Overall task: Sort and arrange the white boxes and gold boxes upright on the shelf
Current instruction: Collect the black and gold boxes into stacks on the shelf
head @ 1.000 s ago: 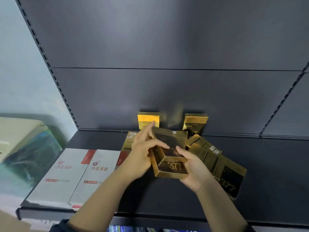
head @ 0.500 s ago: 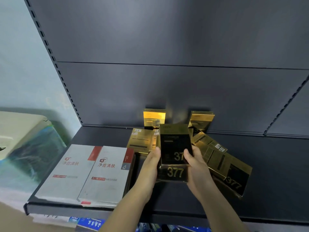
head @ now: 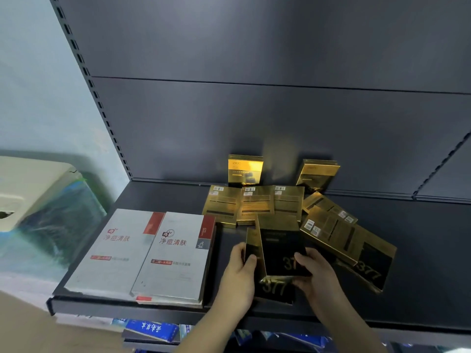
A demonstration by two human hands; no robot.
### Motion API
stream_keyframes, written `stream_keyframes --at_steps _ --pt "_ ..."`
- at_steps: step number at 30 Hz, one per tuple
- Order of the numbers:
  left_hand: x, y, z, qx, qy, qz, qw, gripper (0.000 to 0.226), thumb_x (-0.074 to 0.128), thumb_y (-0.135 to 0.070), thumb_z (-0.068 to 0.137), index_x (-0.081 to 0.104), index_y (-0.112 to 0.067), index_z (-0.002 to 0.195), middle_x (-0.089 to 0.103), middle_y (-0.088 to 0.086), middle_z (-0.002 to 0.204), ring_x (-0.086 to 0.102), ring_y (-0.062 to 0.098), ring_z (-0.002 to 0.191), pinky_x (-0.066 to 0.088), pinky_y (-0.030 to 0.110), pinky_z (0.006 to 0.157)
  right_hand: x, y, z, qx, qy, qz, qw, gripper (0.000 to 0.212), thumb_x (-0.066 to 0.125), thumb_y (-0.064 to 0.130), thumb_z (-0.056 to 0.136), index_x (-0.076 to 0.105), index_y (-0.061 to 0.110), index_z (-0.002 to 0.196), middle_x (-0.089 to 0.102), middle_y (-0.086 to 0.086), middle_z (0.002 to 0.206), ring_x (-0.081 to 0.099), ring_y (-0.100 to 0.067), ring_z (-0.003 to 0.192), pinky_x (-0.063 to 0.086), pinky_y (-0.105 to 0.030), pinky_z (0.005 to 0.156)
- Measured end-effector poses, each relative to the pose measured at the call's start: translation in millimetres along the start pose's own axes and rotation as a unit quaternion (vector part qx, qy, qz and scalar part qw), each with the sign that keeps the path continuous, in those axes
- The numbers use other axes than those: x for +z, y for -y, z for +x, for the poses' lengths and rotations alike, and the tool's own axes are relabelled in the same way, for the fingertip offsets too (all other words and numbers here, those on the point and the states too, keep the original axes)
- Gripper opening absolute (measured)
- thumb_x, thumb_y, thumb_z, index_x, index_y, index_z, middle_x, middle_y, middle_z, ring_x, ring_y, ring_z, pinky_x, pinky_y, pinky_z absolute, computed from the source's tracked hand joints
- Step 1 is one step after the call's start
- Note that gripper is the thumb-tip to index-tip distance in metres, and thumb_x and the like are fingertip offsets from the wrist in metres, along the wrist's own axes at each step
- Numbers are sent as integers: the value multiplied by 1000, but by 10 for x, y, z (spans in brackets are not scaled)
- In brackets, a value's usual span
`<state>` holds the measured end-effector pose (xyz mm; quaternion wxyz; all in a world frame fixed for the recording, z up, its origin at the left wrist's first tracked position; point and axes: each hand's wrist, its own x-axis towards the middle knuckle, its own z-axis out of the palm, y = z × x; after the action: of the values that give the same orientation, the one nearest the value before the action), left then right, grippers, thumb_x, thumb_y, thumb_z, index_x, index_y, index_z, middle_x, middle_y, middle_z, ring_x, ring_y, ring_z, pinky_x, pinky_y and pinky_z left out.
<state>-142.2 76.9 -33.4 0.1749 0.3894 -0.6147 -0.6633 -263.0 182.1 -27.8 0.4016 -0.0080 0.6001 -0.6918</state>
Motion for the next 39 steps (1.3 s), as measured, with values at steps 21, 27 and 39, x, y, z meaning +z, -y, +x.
stream_keyframes --at_steps 21,27,39 --pt "-92 176 82 79 -50 199 976 44 43 0 95 45 -19 135 40 -2 136 42 9 125 38 35 112 -278 14 -183 -22 -15 -378 926 33 39 40 100 41 32 132 38 -2 129 36 -19 123 32 -39 102" --pt "33 45 63 79 -56 169 981 49 26 -49 99 38 -28 142 35 -19 134 31 -5 126 19 15 106 -273 36 -194 -40 -65 -490 869 56 14 57 96 49 30 131 27 -5 143 19 -28 138 15 -47 113" --pt "69 -138 207 79 -50 305 948 79 12 -65 87 26 -20 151 22 1 159 13 19 148 13 44 120 -620 570 4 -234 -133 -601 752 27 55 45 91 61 27 110 64 5 105 57 -12 96 49 -28 80"
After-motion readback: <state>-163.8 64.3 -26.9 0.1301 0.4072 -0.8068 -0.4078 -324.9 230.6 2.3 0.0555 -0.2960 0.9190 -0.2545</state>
